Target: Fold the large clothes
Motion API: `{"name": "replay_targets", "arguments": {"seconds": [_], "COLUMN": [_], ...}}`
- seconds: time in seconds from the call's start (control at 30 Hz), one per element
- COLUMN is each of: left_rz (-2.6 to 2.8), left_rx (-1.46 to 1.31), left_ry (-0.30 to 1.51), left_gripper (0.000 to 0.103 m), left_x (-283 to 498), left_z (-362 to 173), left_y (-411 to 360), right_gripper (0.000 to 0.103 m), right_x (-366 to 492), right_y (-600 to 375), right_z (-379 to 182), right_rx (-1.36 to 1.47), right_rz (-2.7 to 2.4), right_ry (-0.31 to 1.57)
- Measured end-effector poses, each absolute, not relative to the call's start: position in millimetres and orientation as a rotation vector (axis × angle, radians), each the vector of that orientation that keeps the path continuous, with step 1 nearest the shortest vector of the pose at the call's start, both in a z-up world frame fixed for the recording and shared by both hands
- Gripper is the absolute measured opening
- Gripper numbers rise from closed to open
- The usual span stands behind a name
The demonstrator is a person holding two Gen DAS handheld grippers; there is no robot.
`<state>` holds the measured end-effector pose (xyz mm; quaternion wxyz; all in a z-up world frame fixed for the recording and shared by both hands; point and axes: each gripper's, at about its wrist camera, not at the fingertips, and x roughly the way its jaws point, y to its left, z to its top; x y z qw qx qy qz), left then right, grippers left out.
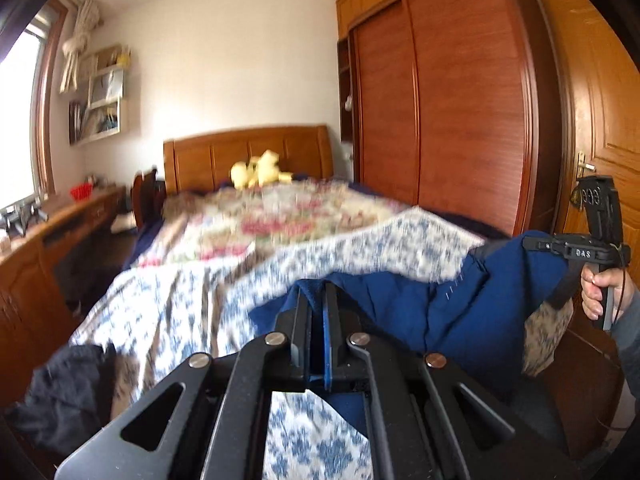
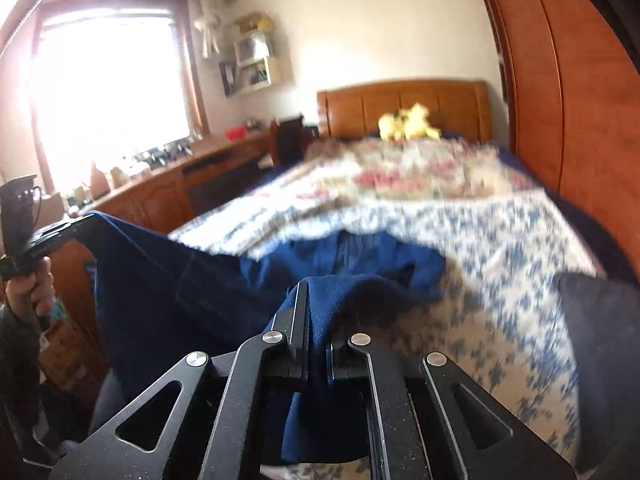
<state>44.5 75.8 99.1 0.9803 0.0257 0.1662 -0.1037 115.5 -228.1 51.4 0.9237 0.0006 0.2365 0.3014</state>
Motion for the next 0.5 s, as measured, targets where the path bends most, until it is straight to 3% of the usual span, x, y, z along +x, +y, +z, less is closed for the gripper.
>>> {"name": "replay_targets", "arguments": {"seconds": [0.27,0.5], "left_rz": [-0.203,-0.151], "left_rx": [0.036,0.024], "left_ry": [0.220,0.257], "left_gripper": [0.001,0.002], "left_x": [20,52], "left_z": [158,142], "left_y": [91,99], "right_gripper": [0.003,0.003], "right_x": [65,79], "right_y": [-245,-259], "right_z": [125,129], "right_rx": [-0.021,-0.044], "right_rz": [0.639,0.564], "right_ry": [0.333,0.330]}}
